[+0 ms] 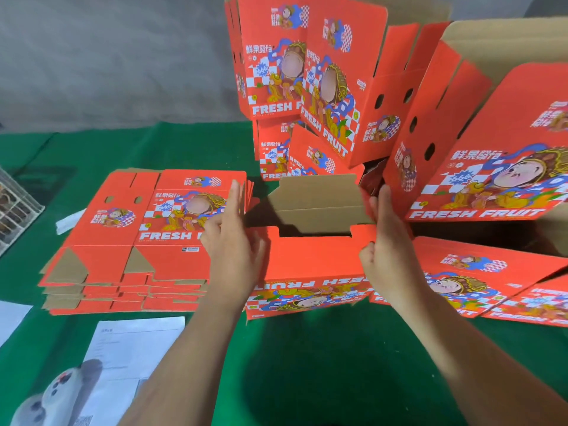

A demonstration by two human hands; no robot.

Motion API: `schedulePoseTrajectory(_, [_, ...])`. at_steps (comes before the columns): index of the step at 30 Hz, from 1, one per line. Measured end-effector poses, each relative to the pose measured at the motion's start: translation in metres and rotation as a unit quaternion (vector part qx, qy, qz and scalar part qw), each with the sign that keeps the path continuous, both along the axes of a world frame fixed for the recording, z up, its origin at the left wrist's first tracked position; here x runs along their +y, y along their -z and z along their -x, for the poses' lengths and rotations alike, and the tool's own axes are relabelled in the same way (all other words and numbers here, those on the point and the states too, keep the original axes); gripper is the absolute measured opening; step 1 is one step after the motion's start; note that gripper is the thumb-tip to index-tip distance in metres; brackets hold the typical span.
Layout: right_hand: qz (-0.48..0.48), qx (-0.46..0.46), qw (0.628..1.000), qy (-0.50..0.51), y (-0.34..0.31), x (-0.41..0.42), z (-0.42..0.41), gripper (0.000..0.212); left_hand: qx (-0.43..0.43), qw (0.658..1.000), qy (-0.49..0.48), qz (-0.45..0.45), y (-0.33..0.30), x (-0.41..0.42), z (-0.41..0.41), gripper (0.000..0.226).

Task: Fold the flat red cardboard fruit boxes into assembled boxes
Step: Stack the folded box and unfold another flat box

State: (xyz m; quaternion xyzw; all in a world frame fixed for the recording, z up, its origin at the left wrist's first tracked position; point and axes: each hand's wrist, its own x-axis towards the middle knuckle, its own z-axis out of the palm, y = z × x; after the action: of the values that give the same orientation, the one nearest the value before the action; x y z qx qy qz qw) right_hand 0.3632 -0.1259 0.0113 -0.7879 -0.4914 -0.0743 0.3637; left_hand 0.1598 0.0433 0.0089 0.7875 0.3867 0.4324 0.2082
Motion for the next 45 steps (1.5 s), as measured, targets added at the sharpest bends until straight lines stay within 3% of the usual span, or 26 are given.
schedulePoseTrajectory(2, [0.057, 0.017, 0.998, -0.021, 0.003, 0.002, 0.007, 0.089, 0.022, 1.0, 0.016, -0.002, 0.001, 0.001, 0.002, 0.093])
schedulePoseTrajectory(5, [0.118, -0.057, 0.991, 0.013, 0.005, 0.002, 0.011, 0.059, 0.082, 0.99, 0.053, -0.098, 0.005, -0.004, 0.003, 0.059])
schedulePoseTrajectory(7, [0.135, -0.074, 0.988, 0.026, 0.004, 0.001, 0.015, 0.056, 0.109, 0.983, 0.096, -0.112, 0.007, -0.003, 0.004, 0.046])
schedulePoseTrajectory(9, [0.155, -0.081, 0.984, 0.025, 0.002, 0.001, 0.016, 0.056, 0.127, 0.977, 0.156, -0.075, 0.004, 0.0, 0.005, 0.045])
schedulePoseTrajectory(11, [0.187, -0.082, 0.979, 0.025, 0.002, 0.003, 0.014, 0.056, 0.21, 0.961, 0.176, -0.043, 0.0, 0.0, 0.003, 0.059])
schedulePoseTrajectory(13, [0.21, -0.074, 0.975, 0.022, 0.001, 0.006, 0.012, 0.055, 0.312, 0.939, 0.143, -0.036, -0.005, 0.003, -0.005, 0.073])
schedulePoseTrajectory(16, [0.235, -0.056, 0.97, 0.009, -0.003, 0.009, 0.008, 0.051, 0.375, 0.922, 0.09, -0.024, -0.008, 0.013, -0.022, 0.063])
schedulePoseTrajectory(18, [0.228, -0.067, 0.971, 0.005, -0.007, 0.011, 0.002, 0.043, 0.359, 0.93, 0.062, -0.035, -0.008, 0.018, -0.03, 0.047])
schedulePoseTrajectory(20, [0.154, -0.038, 0.986, 0.041, -0.011, 0.017, -0.006, 0.036, 0.307, 0.95, 0.04, -0.045, -0.002, 0.02, -0.032, 0.043])
schedulePoseTrajectory(22, [0.054, 0.061, 0.993, 0.088, -0.015, 0.024, -0.01, 0.048, 0.232, 0.972, 0.04, -0.025, 0.002, 0.022, -0.032, 0.068])
schedulePoseTrajectory(24, [0.054, 0.117, 0.986, 0.108, -0.014, 0.031, -0.009, 0.06, 0.181, 0.982, 0.046, 0.014, 0.002, 0.027, -0.029, 0.099])
schedulePoseTrajectory(25, [0.068, 0.146, 0.982, 0.102, -0.014, 0.034, -0.01, 0.059, 0.179, 0.982, 0.057, 0.021, 0.002, 0.028, -0.028, 0.099])
schedulePoseTrajectory(28, [0.044, 0.311, 0.945, 0.085, -0.022, 0.043, -0.016, 0.042, 0.109, 0.978, 0.157, 0.088, 0.004, 0.033, -0.022, 0.058])
schedulePoseTrajectory(29, [0.034, 0.325, 0.94, 0.093, -0.022, 0.045, -0.021, 0.028, 0.051, 0.97, 0.183, 0.15, 0.003, 0.034, -0.02, 0.039])
schedulePoseTrajectory(31, [0.08, 0.245, 0.962, 0.091, -0.016, 0.042, -0.025, 0.027, -0.036, 0.944, 0.198, 0.261, -0.002, 0.032, -0.022, 0.01])
schedulePoseTrajectory(33, [0.087, 0.154, 0.981, 0.079, -0.002, 0.033, -0.022, 0.032, -0.012, 0.952, 0.191, 0.24, -0.001, 0.029, -0.022, 0.025])
schedulePoseTrajectory(35, [0.102, 0.102, 0.988, 0.054, 0.004, 0.027, -0.017, 0.032, 0.125, 0.975, 0.141, 0.121, 0.001, 0.025, -0.02, 0.05])
schedulePoseTrajectory(37, [0.141, 0.11, 0.984, 0.009, 0.001, 0.026, -0.024, 0.072, 0.203, 0.967, 0.117, 0.098, -0.002, 0.021, -0.02, 0.094])
schedulePoseTrajectory(38, [0.172, 0.113, 0.979, -0.004, -0.001, 0.025, -0.026, 0.087, 0.227, 0.962, 0.103, 0.108, -0.004, 0.02, -0.022, 0.104])
schedulePoseTrajectory(40, [0.233, 0.097, 0.968, -0.004, -0.003, 0.023, -0.026, 0.101, 0.297, 0.946, 0.067, 0.116, -0.006, 0.017, -0.03, 0.109])
schedulePoseTrajectory(42, [0.256, 0.062, 0.963, 0.048, 0.003, 0.021, -0.015, 0.102, 0.358, 0.926, 0.044, 0.113, -0.008, 0.015, -0.034, 0.111])
schedulePoseTrajectory(45, [0.239, 0.038, 0.967, 0.086, 0.005, 0.021, -0.006, 0.1, 0.287, 0.945, 0.08, 0.134, -0.007, 0.017, -0.031, 0.11])
